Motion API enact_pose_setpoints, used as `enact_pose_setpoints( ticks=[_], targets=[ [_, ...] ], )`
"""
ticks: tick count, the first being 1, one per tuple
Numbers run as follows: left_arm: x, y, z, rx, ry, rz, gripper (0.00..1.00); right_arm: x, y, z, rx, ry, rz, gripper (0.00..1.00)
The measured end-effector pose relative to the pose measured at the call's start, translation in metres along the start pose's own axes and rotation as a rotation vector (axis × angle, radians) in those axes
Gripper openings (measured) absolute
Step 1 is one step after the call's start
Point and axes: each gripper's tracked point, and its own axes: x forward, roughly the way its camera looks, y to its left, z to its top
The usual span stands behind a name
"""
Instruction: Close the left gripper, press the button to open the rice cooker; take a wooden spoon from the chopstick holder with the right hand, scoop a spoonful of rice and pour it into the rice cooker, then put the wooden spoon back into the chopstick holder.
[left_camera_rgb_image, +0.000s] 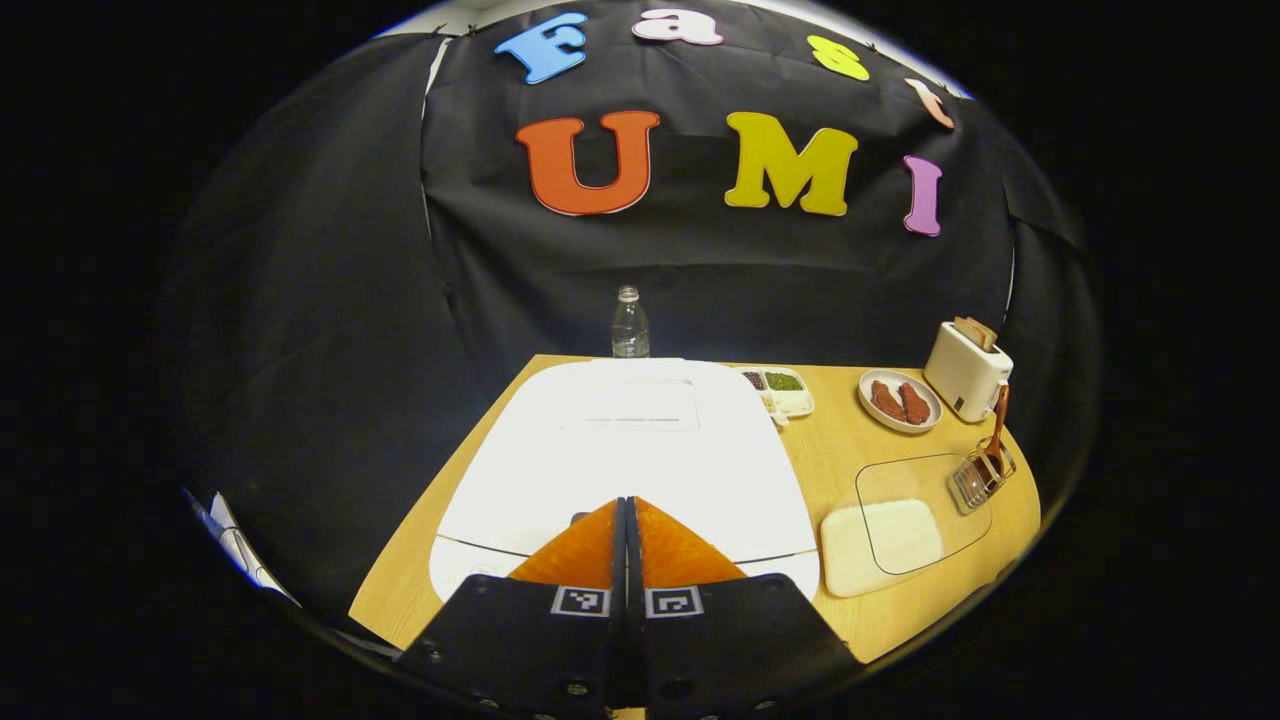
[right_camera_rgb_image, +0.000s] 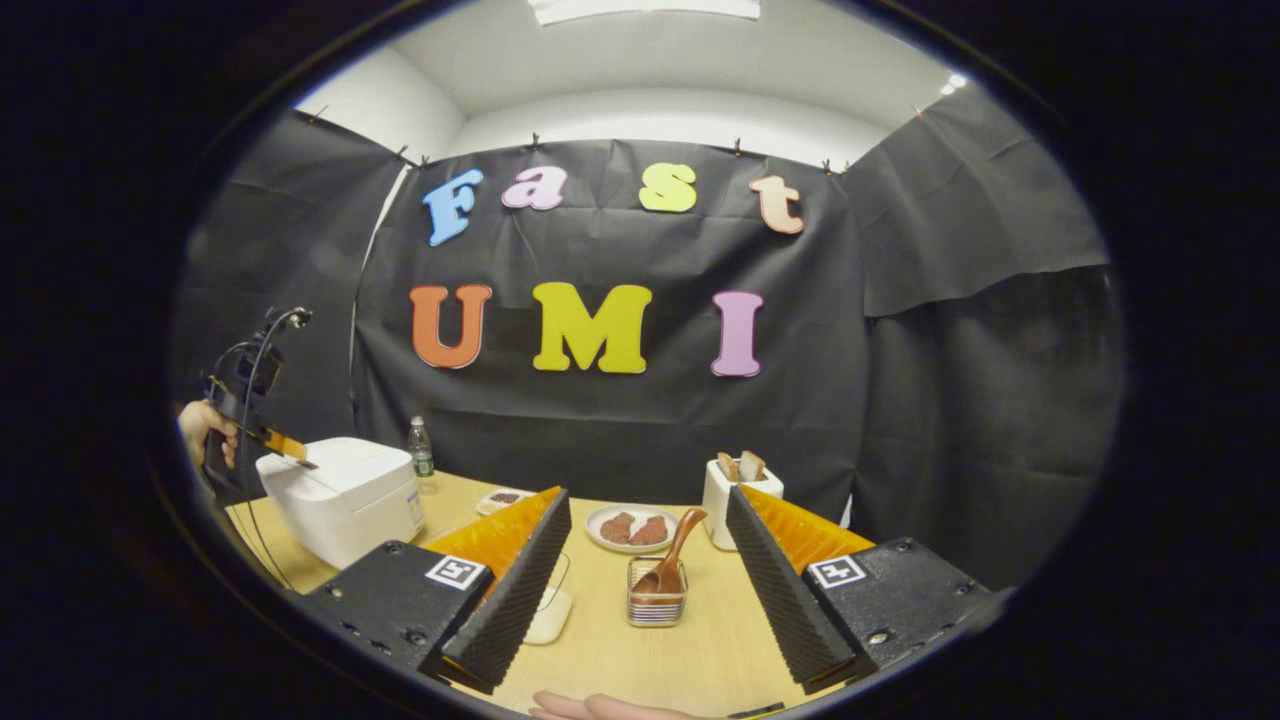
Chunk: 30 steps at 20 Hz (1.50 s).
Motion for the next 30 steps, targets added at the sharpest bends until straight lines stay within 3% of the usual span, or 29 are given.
enact_pose_setpoints(
  ticks=[5,10,13,14,17,20,21,24,25,26,30],
  targets=[
    [0.009,-0.001,-0.007,0.013,0.024,0.003,0.00,0.006,-0.003,-0.009,0.015,0.025,-0.007,0.98],
    [0.011,-0.003,-0.014,-0.053,0.080,-0.021,0.00,0.002,-0.009,-0.001,0.001,0.005,-0.030,0.98],
    [0.010,-0.002,-0.011,-0.041,0.098,0.008,0.00,-0.004,0.000,0.005,-0.007,-0.001,-0.016,1.00],
    [0.007,-0.002,-0.004,-0.041,0.085,0.024,0.00,-0.007,0.002,0.008,-0.013,-0.006,-0.013,1.00],
    [-0.029,-0.007,0.050,-0.078,-0.103,0.024,0.01,-0.018,0.003,0.019,-0.044,-0.033,-0.009,1.00],
    [-0.071,-0.024,0.079,-0.125,-0.202,-0.040,0.00,-0.024,-0.003,0.026,-0.063,-0.053,-0.032,1.00],
    [-0.085,-0.030,0.090,-0.116,-0.250,-0.057,0.06,-0.025,-0.005,0.028,-0.064,-0.058,-0.041,1.00],
    [-0.117,-0.046,0.103,-0.082,-0.326,-0.065,0.92,-0.029,-0.006,0.029,-0.061,-0.058,-0.038,1.00],
    [-0.128,-0.049,0.106,-0.075,-0.352,-0.068,0.86,-0.030,-0.008,0.029,-0.060,-0.057,-0.040,1.00],
    [-0.135,-0.055,0.107,-0.073,-0.360,-0.078,0.85,-0.030,-0.010,0.029,-0.060,-0.057,-0.041,1.00],
    [-0.160,-0.075,0.102,-0.069,-0.398,-0.127,0.94,-0.026,-0.013,0.025,-0.060,-0.053,-0.042,0.98]
  ],
)
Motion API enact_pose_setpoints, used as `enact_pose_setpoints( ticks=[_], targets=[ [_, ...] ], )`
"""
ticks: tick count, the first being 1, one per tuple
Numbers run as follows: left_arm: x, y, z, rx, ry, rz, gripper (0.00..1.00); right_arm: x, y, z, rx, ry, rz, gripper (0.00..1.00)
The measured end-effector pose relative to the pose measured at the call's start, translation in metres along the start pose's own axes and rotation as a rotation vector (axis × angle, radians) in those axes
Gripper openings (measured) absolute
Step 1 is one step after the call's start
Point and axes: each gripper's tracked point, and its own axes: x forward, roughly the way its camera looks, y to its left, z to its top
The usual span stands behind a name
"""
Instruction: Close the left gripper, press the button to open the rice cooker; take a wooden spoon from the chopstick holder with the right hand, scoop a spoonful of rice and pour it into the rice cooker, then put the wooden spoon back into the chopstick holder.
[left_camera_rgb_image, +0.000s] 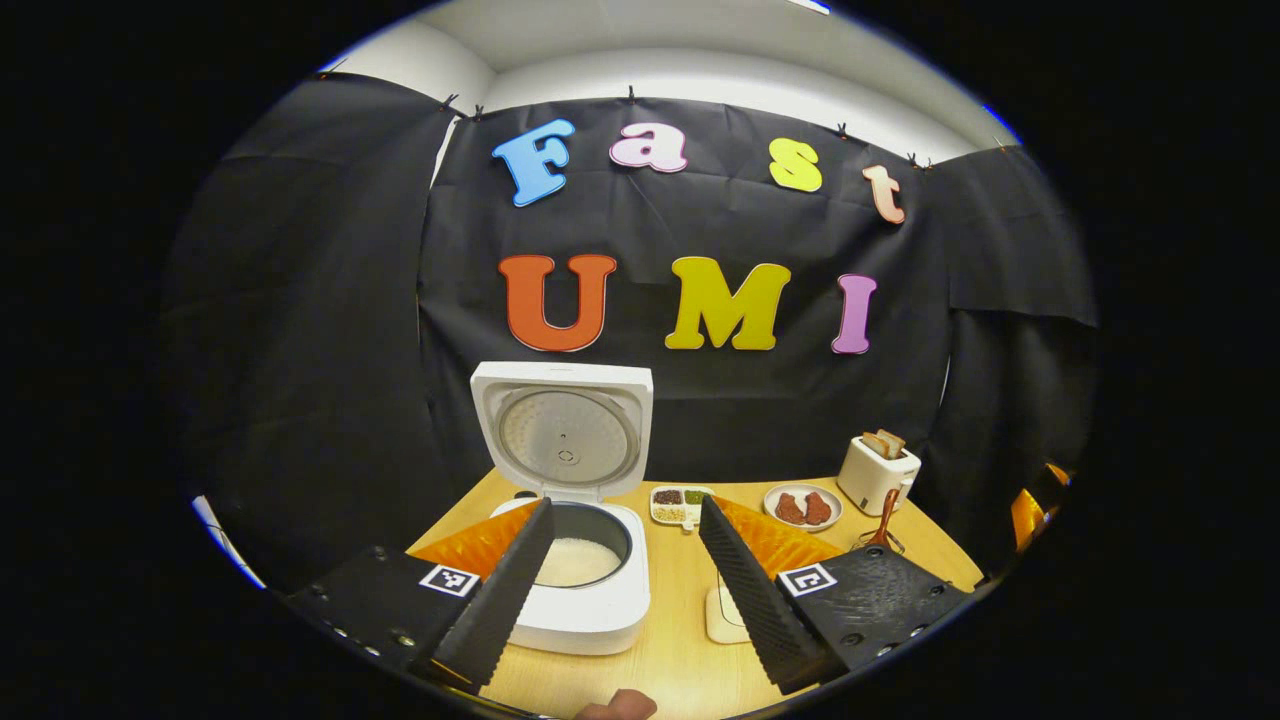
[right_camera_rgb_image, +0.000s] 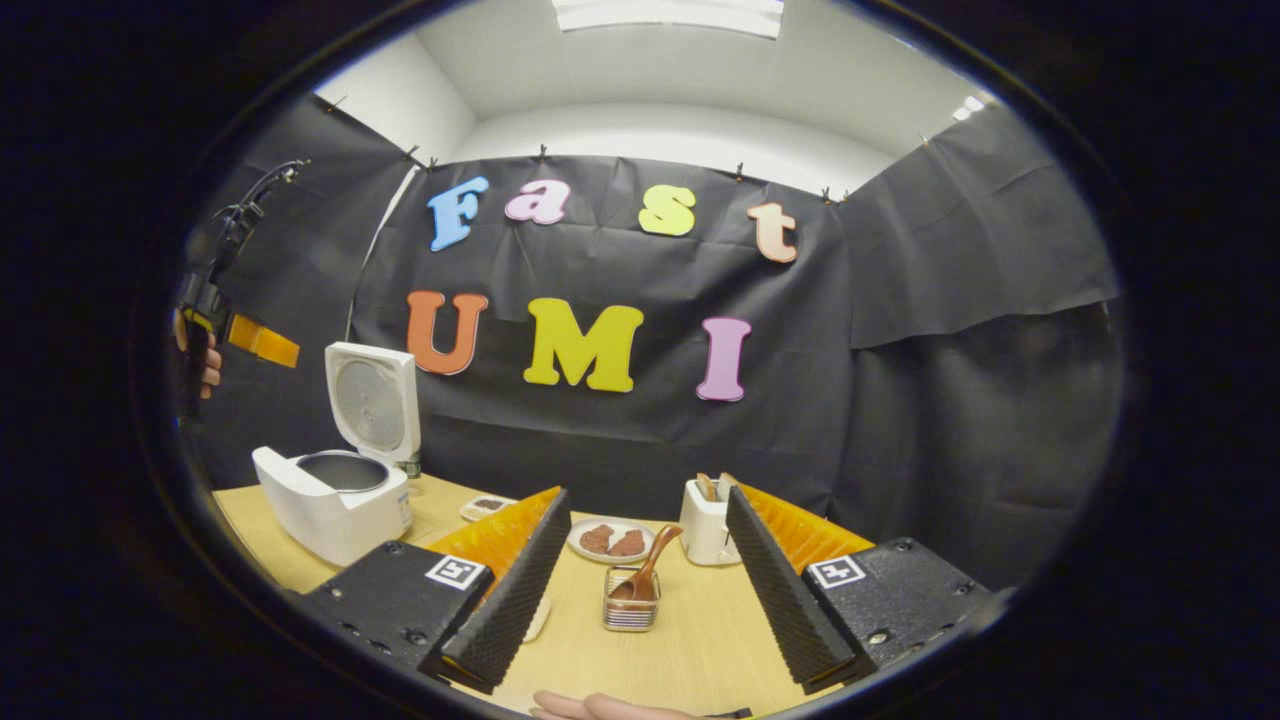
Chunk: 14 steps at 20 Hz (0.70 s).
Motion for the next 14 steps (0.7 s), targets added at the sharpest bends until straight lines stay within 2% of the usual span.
enact_pose_setpoints(
  ticks=[1,6,14],
  targets=[
    [-0.004,-0.006,0.002,-0.001,-0.022,-0.013,0.93,0.003,-0.002,-0.001,0.003,0.000,-0.005,1.00],
    [-0.024,-0.013,-0.001,-0.010,-0.122,-0.031,0.93,0.026,-0.004,-0.019,0.075,0.035,0.000,0.98],
    [-0.006,0.003,-0.051,-0.015,-0.096,-0.013,0.93,0.098,-0.017,-0.058,0.152,0.106,-0.006,1.00]
  ],
)
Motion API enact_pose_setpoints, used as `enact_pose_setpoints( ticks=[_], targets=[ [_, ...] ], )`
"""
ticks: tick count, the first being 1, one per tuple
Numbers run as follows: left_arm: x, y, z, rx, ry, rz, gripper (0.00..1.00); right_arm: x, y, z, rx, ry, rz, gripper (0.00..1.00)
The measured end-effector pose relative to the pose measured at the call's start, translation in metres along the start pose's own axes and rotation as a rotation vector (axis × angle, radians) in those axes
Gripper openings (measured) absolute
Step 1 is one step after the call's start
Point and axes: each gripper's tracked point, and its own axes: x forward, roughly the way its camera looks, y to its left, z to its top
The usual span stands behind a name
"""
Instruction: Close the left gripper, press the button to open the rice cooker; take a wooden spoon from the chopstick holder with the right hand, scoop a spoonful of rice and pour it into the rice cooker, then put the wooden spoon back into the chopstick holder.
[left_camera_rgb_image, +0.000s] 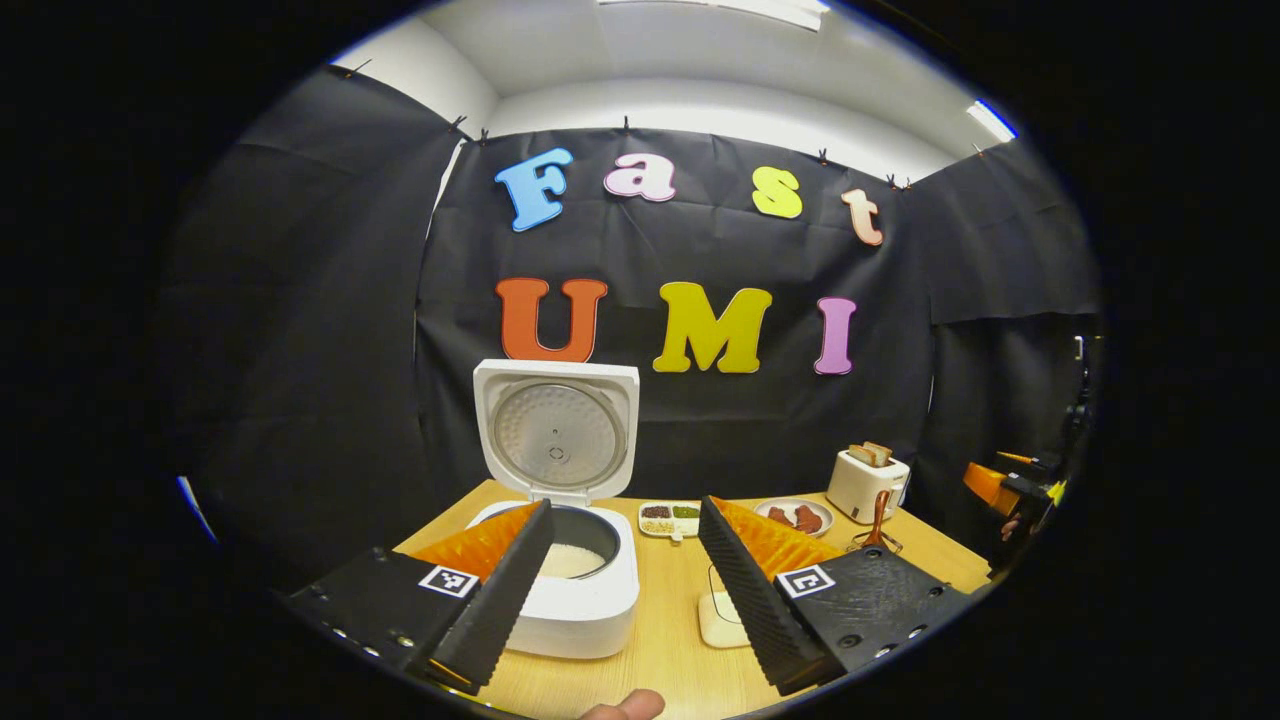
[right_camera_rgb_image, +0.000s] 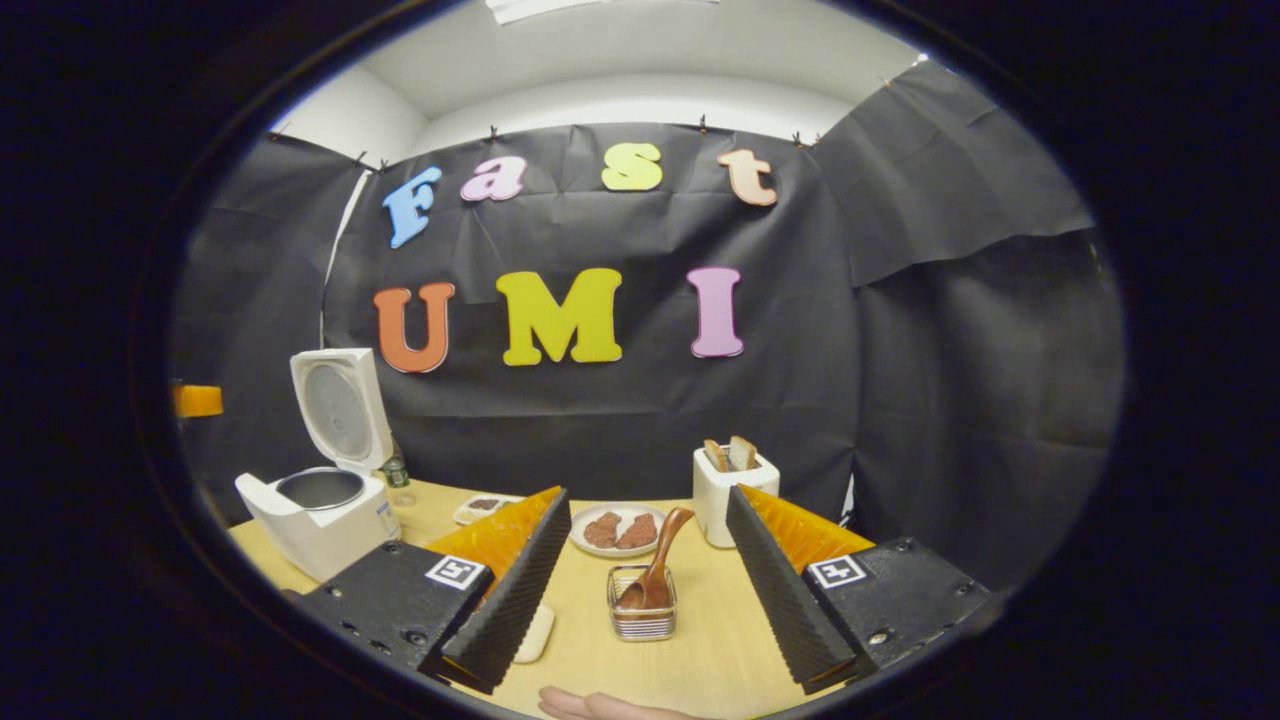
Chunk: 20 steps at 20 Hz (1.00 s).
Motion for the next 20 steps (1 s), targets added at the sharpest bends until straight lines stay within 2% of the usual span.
enact_pose_setpoints(
  ticks=[3,6,7,12,14,16,20],
  targets=[
    [0.002,0.009,-0.010,-0.004,-0.018,0.017,0.93,0.032,-0.012,-0.020,0.020,0.041,-0.014,0.98],
    [0.001,0.009,-0.015,0.010,-0.042,0.021,0.93,0.067,-0.027,-0.053,0.047,0.107,-0.041,1.00],
    [-0.001,0.009,-0.016,0.015,-0.046,0.017,0.93,0.079,-0.028,-0.063,0.050,0.129,-0.036,0.98],
    [-0.015,0.002,-0.014,0.049,-0.076,-0.014,0.93,0.128,-0.033,-0.099,0.039,0.221,-0.033,1.00],
    [-0.017,0.004,-0.013,0.050,-0.078,-0.012,0.93,0.145,-0.027,-0.111,0.045,0.262,-0.009,1.00],
    [-0.016,0.005,-0.016,0.040,-0.067,-0.009,0.93,0.161,-0.022,-0.123,0.045,0.303,0.019,1.00],
    [-0.003,0.006,-0.023,0.005,-0.032,-0.006,0.93,0.187,-0.028,-0.144,0.109,0.378,0.019,1.00]
  ],
)
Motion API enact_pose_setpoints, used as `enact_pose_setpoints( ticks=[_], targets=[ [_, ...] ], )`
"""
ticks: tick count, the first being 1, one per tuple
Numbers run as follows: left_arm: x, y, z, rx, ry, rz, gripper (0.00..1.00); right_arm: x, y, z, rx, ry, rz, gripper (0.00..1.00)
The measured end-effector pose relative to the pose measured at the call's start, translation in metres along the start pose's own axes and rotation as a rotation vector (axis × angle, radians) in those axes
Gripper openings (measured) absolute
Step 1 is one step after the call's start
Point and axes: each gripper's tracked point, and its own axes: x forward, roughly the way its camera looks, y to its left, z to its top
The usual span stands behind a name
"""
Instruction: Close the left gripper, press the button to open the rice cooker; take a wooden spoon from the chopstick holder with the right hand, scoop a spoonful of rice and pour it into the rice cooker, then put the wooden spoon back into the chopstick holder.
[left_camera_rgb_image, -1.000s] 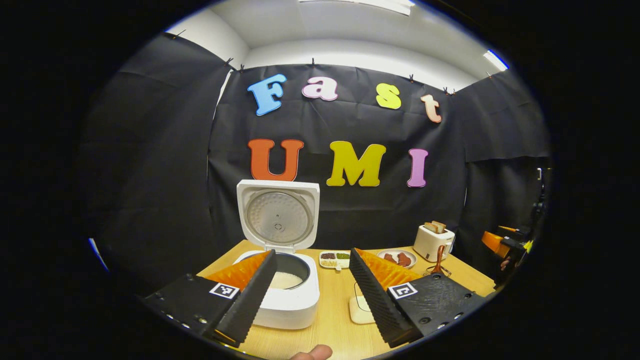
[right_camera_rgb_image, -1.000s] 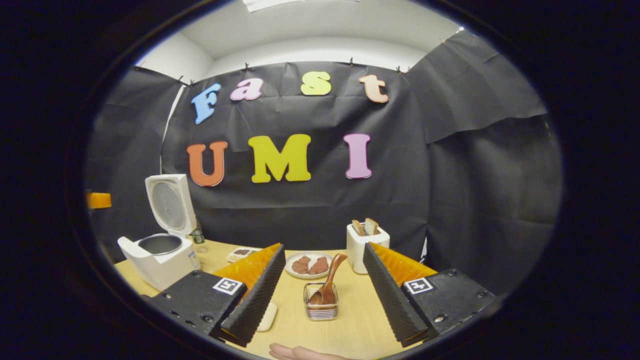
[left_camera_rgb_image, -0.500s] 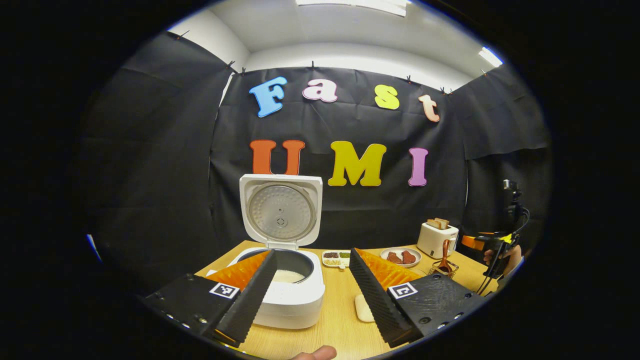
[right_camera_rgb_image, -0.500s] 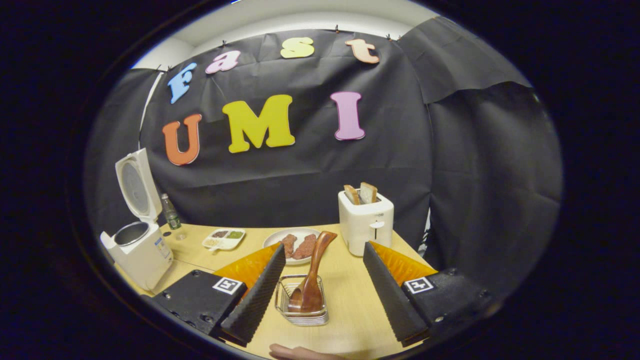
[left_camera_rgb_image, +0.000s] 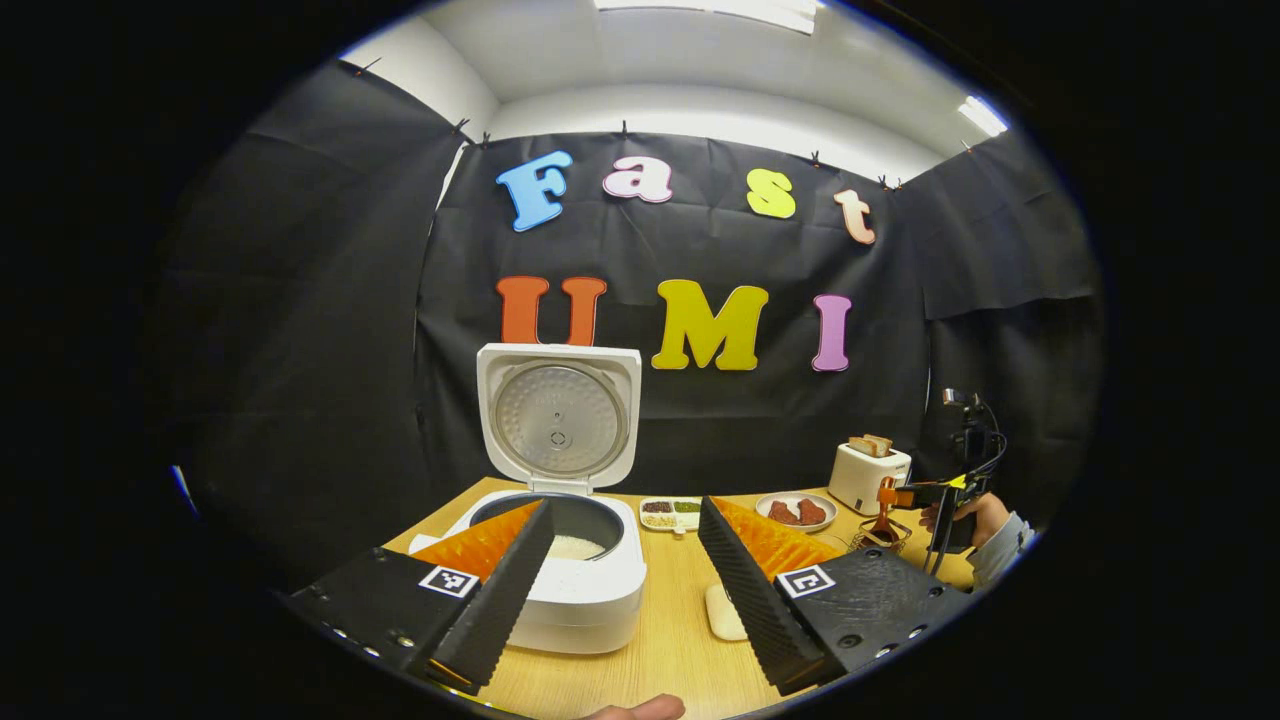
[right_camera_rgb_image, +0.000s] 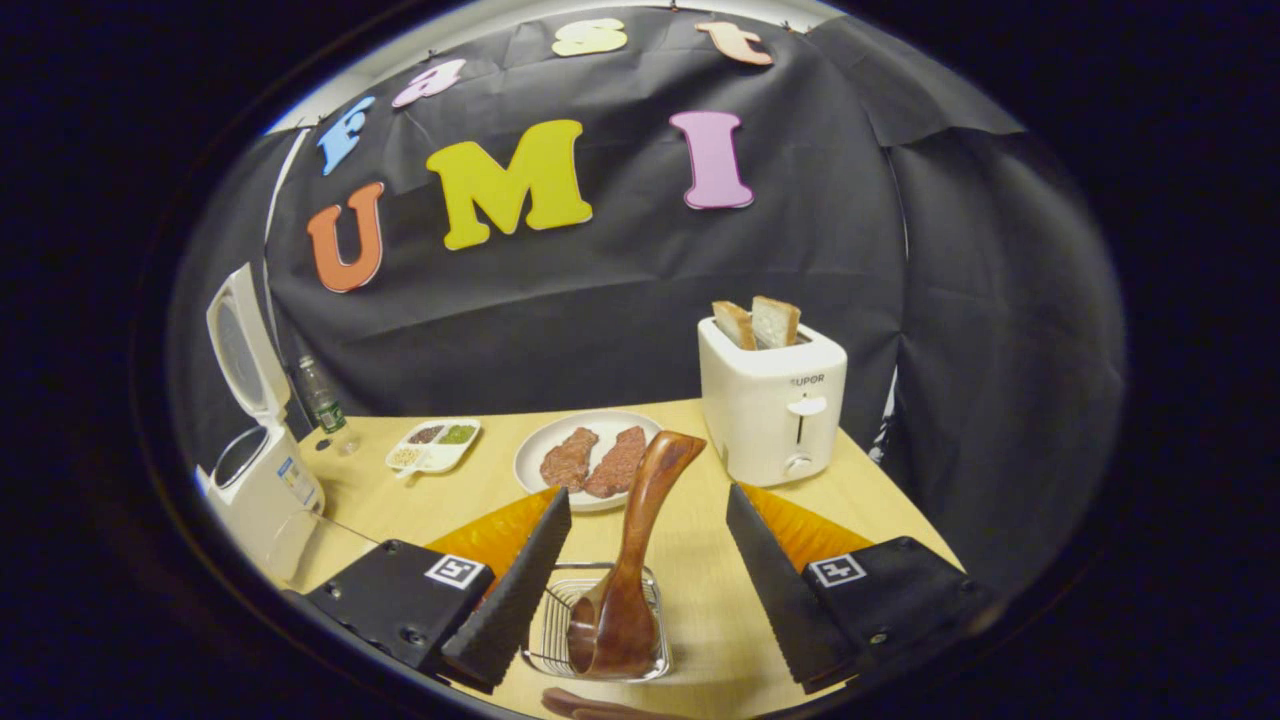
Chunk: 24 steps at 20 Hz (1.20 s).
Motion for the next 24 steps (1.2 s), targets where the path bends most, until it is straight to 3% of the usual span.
enact_pose_setpoints(
  ticks=[5,6,7,8,10,12,13,14,16,17,19,20,24],
  targets=[
    [0.008,0.021,0.000,-0.010,0.018,0.038,0.93,0.022,0.008,-0.004,0.155,0.113,0.091,0.97],
    [0.009,0.023,0.002,-0.020,0.014,0.044,0.93,0.027,0.008,-0.003,0.141,0.132,0.100,0.97],
    [0.009,0.024,0.002,-0.031,0.013,0.047,0.93,0.034,0.003,-0.009,0.104,0.159,0.084,0.88],
    [0.010,0.026,0.001,-0.041,0.015,0.047,0.93,0.037,0.002,-0.012,0.070,0.176,0.079,1.00],
    [0.013,0.026,-0.006,-0.048,0.028,0.047,0.94,0.040,0.000,-0.021,0.046,0.222,0.051,0.97],
    [0.015,0.031,-0.009,-0.036,0.037,0.058,0.94,0.040,0.014,-0.023,0.065,0.233,0.117,0.95],
    [0.015,0.033,-0.011,-0.024,0.037,0.067,0.94,0.040,0.019,-0.026,0.075,0.246,0.142,0.81],
    [0.015,0.036,-0.011,-0.013,0.038,0.076,0.94,0.043,0.016,-0.030,0.085,0.259,0.120,0.67],
    [0.012,0.038,-0.010,-0.003,0.038,0.077,0.94,0.043,0.019,-0.032,0.112,0.267,0.141,0.32],
    [0.011,0.039,-0.009,-0.004,0.033,0.073,0.94,0.039,0.019,-0.030,0.121,0.257,0.141,0.24],
    [0.007,0.041,-0.007,-0.010,0.026,0.062,0.94,0.027,0.026,-0.024,0.115,0.240,0.153,0.16],
    [0.006,0.043,-0.008,-0.014,0.023,0.057,0.94,0.022,0.025,-0.021,0.095,0.220,0.140,0.21],
    [0.005,0.047,-0.011,-0.022,0.019,0.035,0.94,-0.007,0.030,0.002,0.028,0.110,0.100,0.21]
  ],
)
